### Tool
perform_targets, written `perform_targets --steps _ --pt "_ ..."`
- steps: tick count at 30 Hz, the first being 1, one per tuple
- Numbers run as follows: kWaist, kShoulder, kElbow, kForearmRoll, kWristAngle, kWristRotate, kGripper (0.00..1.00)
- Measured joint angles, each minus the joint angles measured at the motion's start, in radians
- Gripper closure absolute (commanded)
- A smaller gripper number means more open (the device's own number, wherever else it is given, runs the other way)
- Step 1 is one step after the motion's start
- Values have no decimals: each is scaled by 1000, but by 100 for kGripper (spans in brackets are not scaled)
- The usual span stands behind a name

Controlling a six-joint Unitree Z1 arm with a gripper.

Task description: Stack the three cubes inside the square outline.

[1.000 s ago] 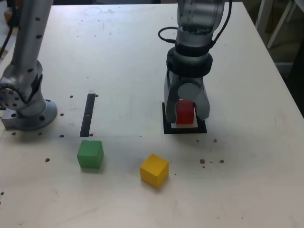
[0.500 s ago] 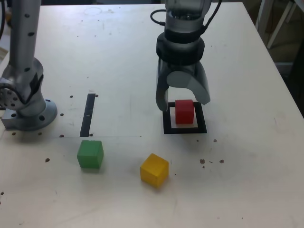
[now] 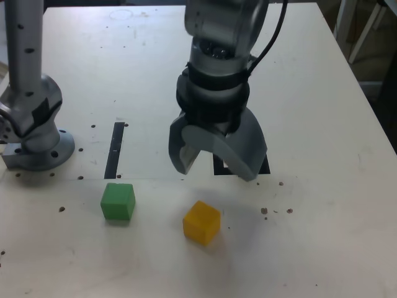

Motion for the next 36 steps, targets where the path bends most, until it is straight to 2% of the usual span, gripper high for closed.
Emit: perform_targets --steps 6,14,19,25,28,30,36 --pt "-97 43 2 -8 0 3 2" --pt "-155 114 9 -46 -20 0 6" --pt "-161 143 7 -49 -20 -17 20" --pt "-165 149 -3 -39 8 -51 54" --pt "-168 149 -5 -38 15 -58 67" --pt "-170 149 -5 -38 17 -59 71" --pt "-172 149 -6 -38 18 -60 72"
